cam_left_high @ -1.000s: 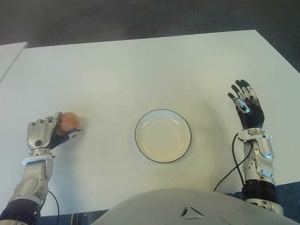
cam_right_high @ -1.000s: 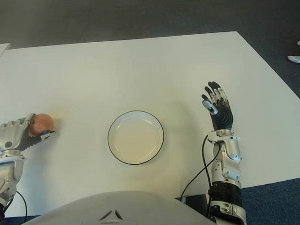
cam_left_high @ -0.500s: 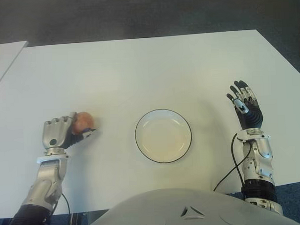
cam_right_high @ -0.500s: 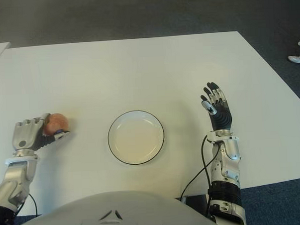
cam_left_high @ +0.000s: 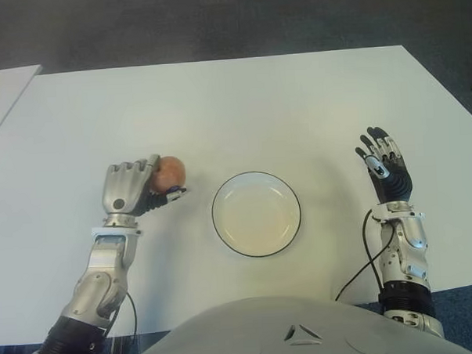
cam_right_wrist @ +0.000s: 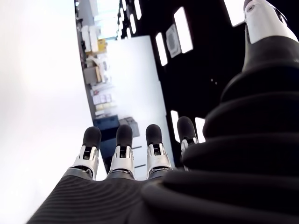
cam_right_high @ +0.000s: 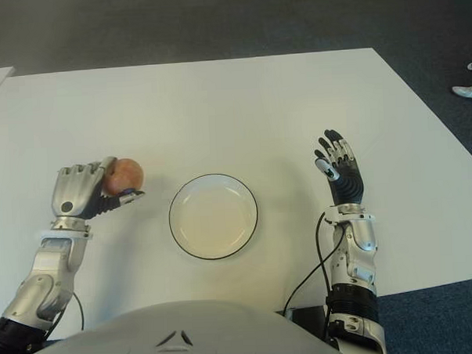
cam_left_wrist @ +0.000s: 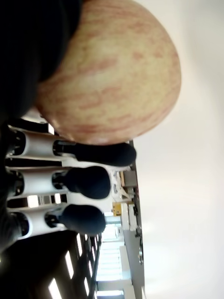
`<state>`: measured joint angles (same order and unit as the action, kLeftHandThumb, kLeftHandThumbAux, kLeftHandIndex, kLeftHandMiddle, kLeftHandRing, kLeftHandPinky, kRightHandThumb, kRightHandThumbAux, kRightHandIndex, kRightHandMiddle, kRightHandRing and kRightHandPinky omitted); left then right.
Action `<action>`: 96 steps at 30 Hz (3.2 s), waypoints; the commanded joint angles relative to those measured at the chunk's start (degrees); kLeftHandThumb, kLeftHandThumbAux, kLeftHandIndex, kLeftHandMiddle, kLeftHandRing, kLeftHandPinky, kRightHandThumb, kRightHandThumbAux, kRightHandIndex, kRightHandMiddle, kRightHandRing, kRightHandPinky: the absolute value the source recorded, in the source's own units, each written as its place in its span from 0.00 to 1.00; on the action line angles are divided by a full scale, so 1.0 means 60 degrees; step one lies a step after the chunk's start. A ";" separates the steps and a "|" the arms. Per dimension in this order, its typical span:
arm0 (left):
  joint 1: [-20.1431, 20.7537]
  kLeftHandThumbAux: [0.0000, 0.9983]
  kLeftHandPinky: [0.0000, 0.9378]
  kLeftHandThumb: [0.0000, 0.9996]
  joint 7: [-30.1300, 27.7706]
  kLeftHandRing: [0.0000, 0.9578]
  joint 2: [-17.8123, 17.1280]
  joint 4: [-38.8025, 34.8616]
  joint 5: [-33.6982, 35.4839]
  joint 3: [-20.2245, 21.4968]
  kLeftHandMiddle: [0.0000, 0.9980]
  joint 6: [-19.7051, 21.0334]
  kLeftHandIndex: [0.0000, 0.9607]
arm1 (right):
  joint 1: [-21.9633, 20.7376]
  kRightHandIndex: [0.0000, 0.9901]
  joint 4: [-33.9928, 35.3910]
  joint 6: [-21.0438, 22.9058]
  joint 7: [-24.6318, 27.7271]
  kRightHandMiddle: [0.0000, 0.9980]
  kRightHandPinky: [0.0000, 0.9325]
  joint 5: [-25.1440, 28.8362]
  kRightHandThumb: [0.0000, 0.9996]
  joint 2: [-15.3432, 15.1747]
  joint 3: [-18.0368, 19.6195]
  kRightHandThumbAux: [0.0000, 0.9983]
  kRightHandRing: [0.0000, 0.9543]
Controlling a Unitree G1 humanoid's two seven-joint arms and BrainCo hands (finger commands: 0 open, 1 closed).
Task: Put the apples into the plate.
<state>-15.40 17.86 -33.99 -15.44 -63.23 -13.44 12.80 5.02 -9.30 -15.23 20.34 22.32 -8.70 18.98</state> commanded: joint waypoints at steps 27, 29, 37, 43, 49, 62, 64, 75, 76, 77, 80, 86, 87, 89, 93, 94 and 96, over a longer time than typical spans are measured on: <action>0.1416 0.70 0.87 0.75 -0.1716 0.88 0.1785 -0.1819 -0.1041 -0.1488 0.85 -0.1793 0.46 | 0.0427 0.11 -0.0076 -0.0563 -0.0117 0.07 0.08 -0.0314 0.17 0.0400 -0.0385 0.71 0.06; 0.1500 0.70 0.87 0.75 -0.1731 0.88 0.1945 -0.1740 -0.0891 -0.1616 0.85 -0.1954 0.46 | 0.0438 0.11 -0.0231 -0.0695 -0.0155 0.07 0.10 -0.0412 0.17 0.0422 -0.0401 0.70 0.06; 0.1489 0.70 0.89 0.75 -0.2060 0.89 0.2263 -0.1860 -0.0352 -0.1765 0.85 -0.2390 0.46 | 0.0584 0.11 -0.0319 -0.0988 -0.0284 0.07 0.07 -0.0793 0.14 0.0460 -0.0526 0.71 0.06; 0.1569 0.70 0.89 0.75 -0.2125 0.88 0.2485 -0.1542 -0.0793 -0.2150 0.84 -0.2595 0.46 | 0.0772 0.10 -0.0216 -0.1172 -0.0463 0.06 0.04 -0.1115 0.12 0.0534 -0.0687 0.72 0.04; 0.1474 0.70 0.88 0.75 -0.2479 0.88 0.2402 -0.1630 -0.0898 -0.2229 0.83 -0.2683 0.46 | 0.0894 0.09 -0.0162 -0.1303 -0.0436 0.06 0.02 -0.1121 0.10 0.0554 -0.0774 0.73 0.03; 0.1454 0.70 0.88 0.75 -0.2745 0.88 0.2242 -0.1418 -0.0977 -0.2044 0.84 -0.2905 0.46 | 0.0909 0.10 -0.0494 -0.1699 -0.0350 0.05 0.02 -0.1026 0.10 0.0533 -0.0736 0.73 0.02; 0.1464 0.70 0.87 0.75 -0.2730 0.88 0.2232 -0.1333 -0.0899 -0.2007 0.83 -0.2960 0.46 | 0.0900 0.10 -0.0554 -0.1745 -0.0335 0.05 0.03 -0.1010 0.10 0.0527 -0.0731 0.73 0.02; 0.1575 0.70 0.88 0.75 -0.2484 0.88 0.2349 -0.0568 -0.0827 -0.2053 0.84 -0.3090 0.46 | 0.0847 0.11 -0.0822 -0.2086 -0.0210 0.05 0.03 -0.0900 0.10 0.0535 -0.0677 0.73 0.02; 0.1573 0.70 0.88 0.75 -0.2474 0.88 0.2357 -0.0550 -0.0850 -0.2054 0.84 -0.3080 0.46 | 0.0843 0.11 -0.0838 -0.2091 -0.0201 0.05 0.03 -0.0892 0.11 0.0532 -0.0672 0.73 0.02; 0.1574 0.70 0.88 0.75 -0.2466 0.88 0.2361 -0.0541 -0.0863 -0.2053 0.84 -0.3077 0.46 | 0.0840 0.11 -0.0850 -0.2095 -0.0194 0.05 0.03 -0.0887 0.11 0.0530 -0.0669 0.73 0.02; 0.1553 0.70 0.87 0.75 -0.2475 0.88 0.2362 -0.0498 -0.0952 -0.2051 0.84 -0.3024 0.46 | 0.0823 0.11 -0.0919 -0.2105 -0.0143 0.05 0.04 -0.0853 0.11 0.0487 -0.0632 0.73 0.02; 0.1550 0.69 0.88 0.75 -0.2510 0.88 0.2347 -0.0456 -0.0878 -0.2041 0.84 -0.3023 0.46 | 0.0797 0.11 -0.0994 -0.2171 -0.0060 0.05 0.04 -0.0814 0.10 0.0447 -0.0605 0.74 0.02; 0.1548 0.69 0.89 0.75 -0.2549 0.88 0.2344 -0.0453 -0.0870 -0.2041 0.84 -0.3010 0.46 | 0.0794 0.11 -0.0994 -0.2168 -0.0045 0.05 0.04 -0.0795 0.10 0.0443 -0.0602 0.74 0.02; 0.1538 0.69 0.89 0.75 -0.2605 0.88 0.2339 -0.0456 -0.0855 -0.2037 0.84 -0.2988 0.46 | 0.0793 0.11 -0.0992 -0.2160 -0.0031 0.05 0.04 -0.0773 0.10 0.0439 -0.0600 0.74 0.02; 0.1532 0.69 0.88 0.75 -0.2753 0.88 0.2357 -0.0492 -0.0862 -0.2051 0.84 -0.2913 0.46 | 0.0788 0.11 -0.0974 -0.2095 -0.0045 0.05 0.05 -0.0756 0.10 0.0422 -0.0582 0.74 0.03; 0.1534 0.69 0.88 0.75 -0.2795 0.88 0.2359 -0.0501 -0.0865 -0.2056 0.84 -0.2895 0.46 | 0.0788 0.11 -0.0968 -0.2078 -0.0052 0.05 0.04 -0.0755 0.10 0.0419 -0.0578 0.74 0.03; 0.1538 0.69 0.87 0.75 -0.2917 0.88 0.2341 -0.0506 -0.0855 -0.2071 0.84 -0.2875 0.46 | 0.0785 0.11 -0.0959 -0.2038 -0.0068 0.05 0.04 -0.0757 0.10 0.0407 -0.0572 0.74 0.03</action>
<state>-6.36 1.73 -19.91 -18.83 -68.67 -25.71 -5.01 10.15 -14.57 -27.58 19.96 17.27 -6.04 15.29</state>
